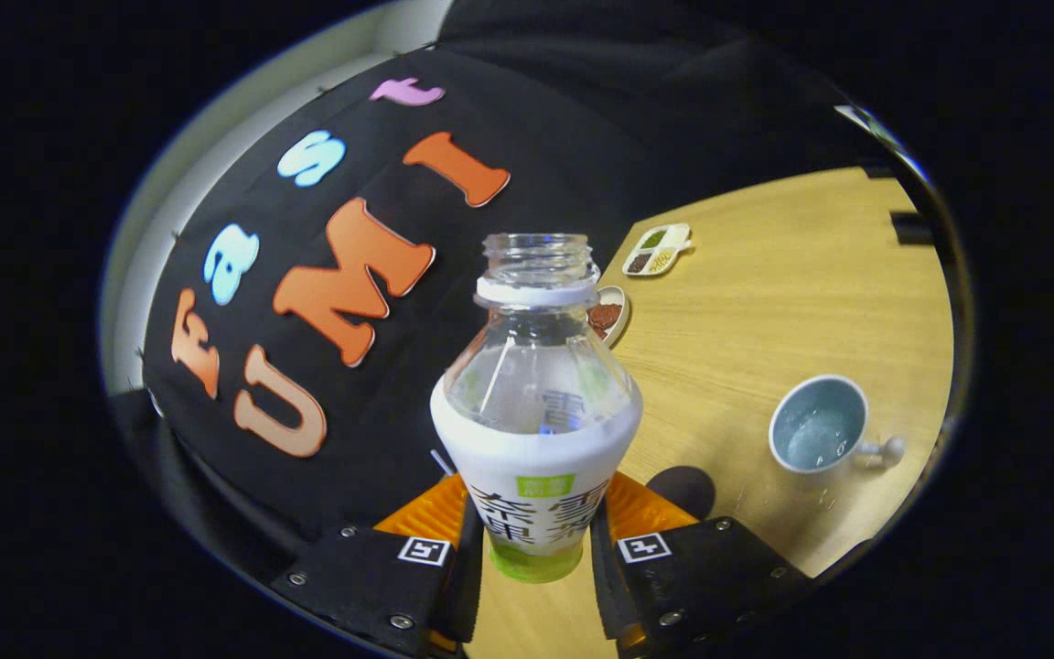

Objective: Take the bottle from table, then pour the juice into the cup, finally place the bottle on the coaster

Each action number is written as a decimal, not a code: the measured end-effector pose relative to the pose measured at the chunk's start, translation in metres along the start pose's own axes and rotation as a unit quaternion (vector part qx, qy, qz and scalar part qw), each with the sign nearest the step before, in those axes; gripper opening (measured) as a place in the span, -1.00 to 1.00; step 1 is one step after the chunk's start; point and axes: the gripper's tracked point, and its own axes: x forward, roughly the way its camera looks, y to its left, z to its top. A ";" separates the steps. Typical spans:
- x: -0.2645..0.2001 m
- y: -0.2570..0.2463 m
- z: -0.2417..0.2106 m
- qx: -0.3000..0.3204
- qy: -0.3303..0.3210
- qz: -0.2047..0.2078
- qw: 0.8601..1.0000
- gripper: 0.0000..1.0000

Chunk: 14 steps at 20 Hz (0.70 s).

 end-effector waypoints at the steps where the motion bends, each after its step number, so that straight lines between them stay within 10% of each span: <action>1: 0.002 -0.004 0.001 -0.057 -0.011 -0.018 0.998 0.04; 7: 0.028 -0.008 -0.002 -0.304 -0.052 -0.093 0.947 0.06; 14: 0.064 -0.030 -0.034 -0.393 -0.037 -0.132 0.909 0.09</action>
